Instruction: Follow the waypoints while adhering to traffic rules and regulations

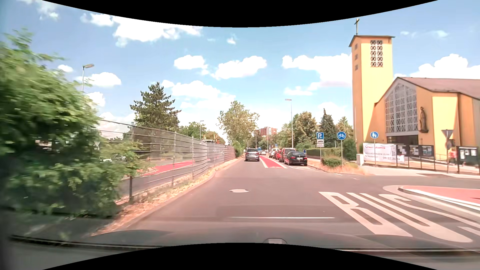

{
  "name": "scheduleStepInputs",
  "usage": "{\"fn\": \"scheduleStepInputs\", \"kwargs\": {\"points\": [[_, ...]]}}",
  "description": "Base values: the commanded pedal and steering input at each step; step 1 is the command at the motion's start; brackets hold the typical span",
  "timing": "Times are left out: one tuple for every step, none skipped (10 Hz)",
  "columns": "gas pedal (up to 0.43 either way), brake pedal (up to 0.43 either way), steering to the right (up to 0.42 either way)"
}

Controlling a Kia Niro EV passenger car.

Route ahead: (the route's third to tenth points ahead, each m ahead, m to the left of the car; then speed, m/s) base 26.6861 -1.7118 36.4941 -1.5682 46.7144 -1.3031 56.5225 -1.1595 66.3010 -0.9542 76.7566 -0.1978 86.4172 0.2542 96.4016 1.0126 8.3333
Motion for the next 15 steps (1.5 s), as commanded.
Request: {"fn": "scheduleStepInputs", "kwargs": {"points": [[0.020,0.000,-0.008],[0.020,0.000,-0.010],[0.020,0.000,-0.010],[0.020,0.000,-0.010],[0.020,0.000,-0.010],[0.020,0.000,-0.009],[0.020,0.000,-0.008],[0.020,0.000,-0.008],[0.020,0.000,-0.008],[0.039,0.000,-0.008],[0.039,0.000,-0.008],[0.039,0.000,-0.008],[0.039,0.000,-0.008],[0.039,0.000,-0.006],[0.039,0.000,-0.006]]}}
